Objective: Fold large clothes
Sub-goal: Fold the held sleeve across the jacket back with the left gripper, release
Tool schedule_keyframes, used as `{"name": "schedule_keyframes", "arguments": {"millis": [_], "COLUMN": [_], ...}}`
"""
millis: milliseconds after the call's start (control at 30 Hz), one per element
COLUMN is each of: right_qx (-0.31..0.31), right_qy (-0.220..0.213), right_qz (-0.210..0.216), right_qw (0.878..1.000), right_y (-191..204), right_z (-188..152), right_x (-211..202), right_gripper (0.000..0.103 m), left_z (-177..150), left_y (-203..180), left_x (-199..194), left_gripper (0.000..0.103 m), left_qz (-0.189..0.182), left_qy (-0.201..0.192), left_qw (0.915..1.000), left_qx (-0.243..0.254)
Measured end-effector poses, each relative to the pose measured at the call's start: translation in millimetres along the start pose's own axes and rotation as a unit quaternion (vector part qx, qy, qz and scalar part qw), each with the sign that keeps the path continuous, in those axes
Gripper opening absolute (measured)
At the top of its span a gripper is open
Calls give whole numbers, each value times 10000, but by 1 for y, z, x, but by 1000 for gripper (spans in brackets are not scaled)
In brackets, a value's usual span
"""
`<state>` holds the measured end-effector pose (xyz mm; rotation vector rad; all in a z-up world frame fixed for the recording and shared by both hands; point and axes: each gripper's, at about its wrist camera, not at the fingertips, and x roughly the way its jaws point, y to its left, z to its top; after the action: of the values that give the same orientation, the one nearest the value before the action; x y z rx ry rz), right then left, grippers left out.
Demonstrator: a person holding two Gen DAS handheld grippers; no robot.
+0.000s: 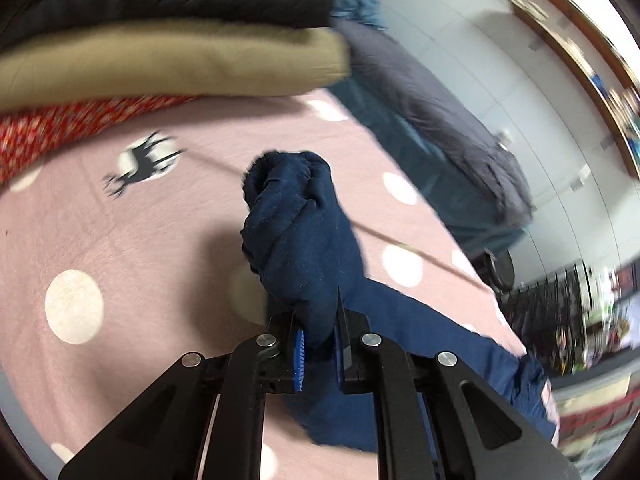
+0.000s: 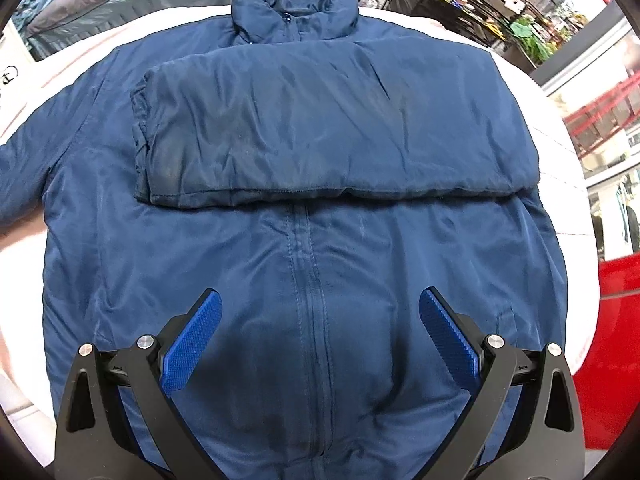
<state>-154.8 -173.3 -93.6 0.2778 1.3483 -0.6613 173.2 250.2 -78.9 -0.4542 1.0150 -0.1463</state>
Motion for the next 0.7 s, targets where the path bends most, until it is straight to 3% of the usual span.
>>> {"name": "schedule_keyframes", "arguments": {"millis": [133,267,533,700], "right_qx": [103,324,885,1254], "right_qy": [-22,9,28,151], "right_qz": [128,229,231,227], "right_qw": [9999,9992,9958,9917], "right_y": [-21,-51,-113,-147], "right_z": [2,1,-13,-25], "right_x": [6,14,20,30], "right_gripper": [97,97,97,97], "left_z": [-28,-68,-169,-228], "left_y": [-82,-170,-336,-405], "left_x": [-13,-16,0,16], "left_gripper": [10,9,9,9], "left_qz": [-367,-943,-2007,-2168], "left_qy": [27,262,896,1275], "left_qw": [9966,9857,9486,9257], "left_qx": [741,1372,2275,2824]}}
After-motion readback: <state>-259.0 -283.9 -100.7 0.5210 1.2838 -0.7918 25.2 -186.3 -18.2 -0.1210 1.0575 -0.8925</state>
